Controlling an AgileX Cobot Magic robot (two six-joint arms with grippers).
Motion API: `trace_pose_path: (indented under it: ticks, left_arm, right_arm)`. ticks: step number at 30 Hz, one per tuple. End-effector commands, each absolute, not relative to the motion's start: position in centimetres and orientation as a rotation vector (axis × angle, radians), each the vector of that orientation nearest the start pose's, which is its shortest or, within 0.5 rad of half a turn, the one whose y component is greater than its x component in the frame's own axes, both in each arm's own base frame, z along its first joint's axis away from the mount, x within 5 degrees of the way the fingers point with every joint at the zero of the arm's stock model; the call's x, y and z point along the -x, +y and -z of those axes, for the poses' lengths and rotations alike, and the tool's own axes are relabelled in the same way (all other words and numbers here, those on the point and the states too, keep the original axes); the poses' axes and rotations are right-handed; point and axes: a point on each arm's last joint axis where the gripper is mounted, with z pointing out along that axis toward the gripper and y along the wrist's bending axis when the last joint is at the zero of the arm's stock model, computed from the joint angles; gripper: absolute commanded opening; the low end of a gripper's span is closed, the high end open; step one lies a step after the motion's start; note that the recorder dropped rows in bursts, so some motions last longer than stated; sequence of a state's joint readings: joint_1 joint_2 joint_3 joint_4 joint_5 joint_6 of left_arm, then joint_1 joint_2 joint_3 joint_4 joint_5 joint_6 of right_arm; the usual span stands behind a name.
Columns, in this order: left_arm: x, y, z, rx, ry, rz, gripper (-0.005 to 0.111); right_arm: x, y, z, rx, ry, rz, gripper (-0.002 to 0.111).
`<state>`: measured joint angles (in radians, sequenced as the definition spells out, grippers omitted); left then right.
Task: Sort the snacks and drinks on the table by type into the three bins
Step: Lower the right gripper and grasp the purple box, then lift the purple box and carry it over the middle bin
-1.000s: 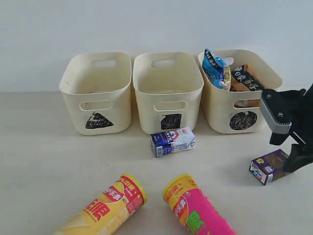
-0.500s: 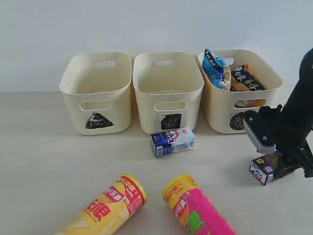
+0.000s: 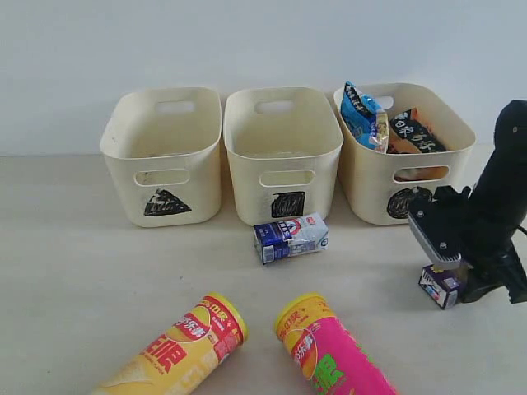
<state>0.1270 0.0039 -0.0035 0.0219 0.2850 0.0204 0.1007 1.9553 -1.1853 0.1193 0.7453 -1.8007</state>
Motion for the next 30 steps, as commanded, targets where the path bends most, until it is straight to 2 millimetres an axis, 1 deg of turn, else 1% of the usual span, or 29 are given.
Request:
trace_pose_path:
  ticks: [1,4,5,7,9,10,15,19,22,23,26,30]
  left_arm:
    - [-5.4,0.7,-18.7,0.088,1.767,-0.119,0.004]
    - [-5.4,0.7,-18.7,0.088,1.767,-0.119,0.004]
    - [-5.4,0.7,-18.7,0.088,1.767,-0.119,0.004]
    - [-5.4,0.7,-18.7,0.088,1.767,-0.119,0.004]
    - [-5.4,0.7,-18.7,0.088,1.767,-0.119,0.004]
    - [-5.4,0.7,-18.7,0.088,1.767,-0.119,0.004]
    - [-5.4,0.7,-18.7,0.088,1.767,-0.119,0.004]
    - [-5.4,0.7,-18.7,0.088,1.767,-0.119,0.004]
    - [-5.4,0.7,-18.7,0.088,1.767,-0.119,0.004]
    - [-5.4,0.7,-18.7,0.088,1.767,-0.119,0.004]
    - [-5.4,0.7,-18.7,0.088,1.767,-0.119,0.004]
    - [-5.4,0.7,-18.7,0.088,1.767,-0.119,0.004]
  right_arm:
    - [-36.4,4.4,-13.6,2.349,1.816,0.107,0.061]
    - [-36.5,4.3,-13.6,2.352,1.804,0.133,0.060]
    - [-36.5,4.2,-13.6,2.370,1.794,0.145,0.055]
    - [-36.5,4.1,-13.6,2.397,1.780,0.164,0.037]
    - [-36.5,4.0,-13.6,2.387,1.796,0.166,0.007]
    - [-36.5,4.0,-13.6,2.377,1.809,0.164,0.000]
    - [-36.4,4.0,-13.7,2.360,1.843,0.144,0.001]
    - [-36.1,4.0,-15.0,2.299,1.897,0.150,0.001]
    - [-35.6,4.0,-16.7,2.235,1.944,0.155,0.001]
    - [-35.4,4.1,-17.3,2.197,1.974,0.140,0.001]
    - [-34.6,4.4,-19.3,2.135,1.987,0.105,0.001]
    - [-33.5,5.1,-21.2,2.068,2.019,0.032,0.001]
